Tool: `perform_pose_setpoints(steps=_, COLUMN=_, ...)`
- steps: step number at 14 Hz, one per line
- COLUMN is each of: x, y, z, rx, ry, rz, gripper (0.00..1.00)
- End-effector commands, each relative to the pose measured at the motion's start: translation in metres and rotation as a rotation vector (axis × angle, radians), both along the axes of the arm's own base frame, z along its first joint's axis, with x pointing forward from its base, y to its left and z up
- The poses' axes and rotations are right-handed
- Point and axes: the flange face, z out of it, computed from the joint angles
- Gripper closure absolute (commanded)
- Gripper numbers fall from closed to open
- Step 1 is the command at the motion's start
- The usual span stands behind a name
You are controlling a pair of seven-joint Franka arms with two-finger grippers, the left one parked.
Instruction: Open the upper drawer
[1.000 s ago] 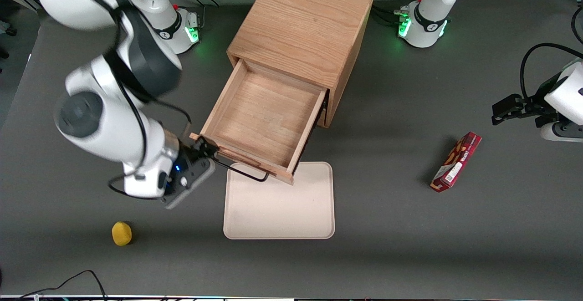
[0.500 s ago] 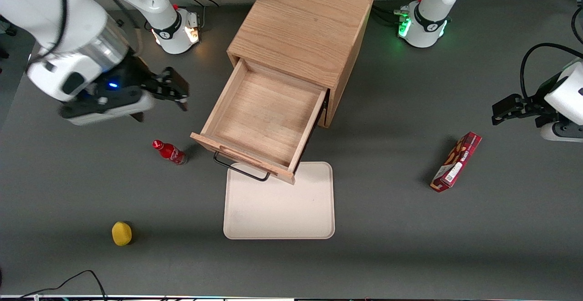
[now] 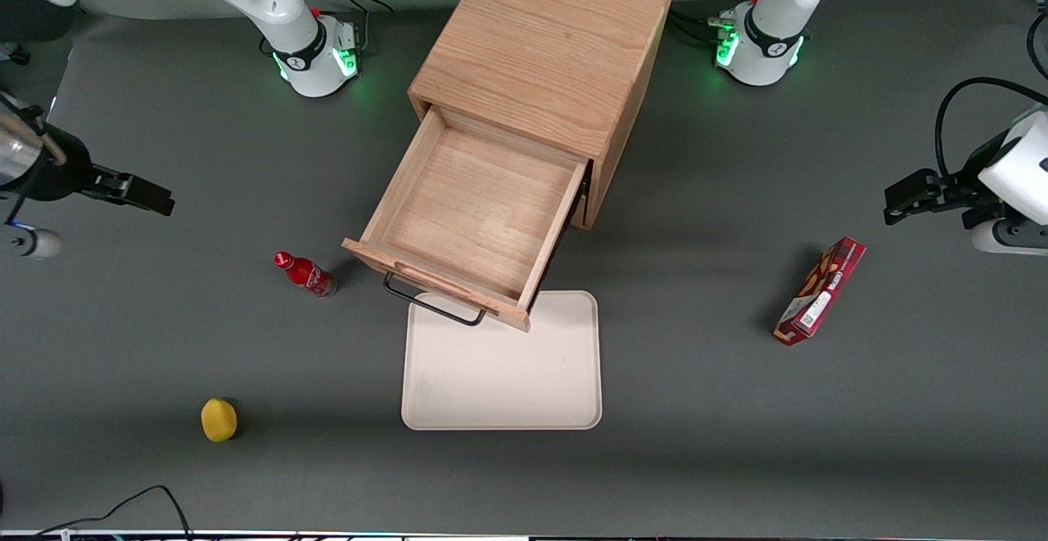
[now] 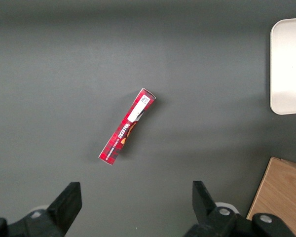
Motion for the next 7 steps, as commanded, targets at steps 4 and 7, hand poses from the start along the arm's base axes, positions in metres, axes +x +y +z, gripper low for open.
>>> perform_pose_setpoints(steps=4, x=-0.085, y=0.003, z=-0.056, rx=0.04, ry=-0.124, rz=0.09, gripper=0.0)
perform_pose_setpoints(steps=7, x=-0.064, y=-0.008, z=-0.036, rx=0.042, ry=-0.078, rz=0.08, gripper=0.0)
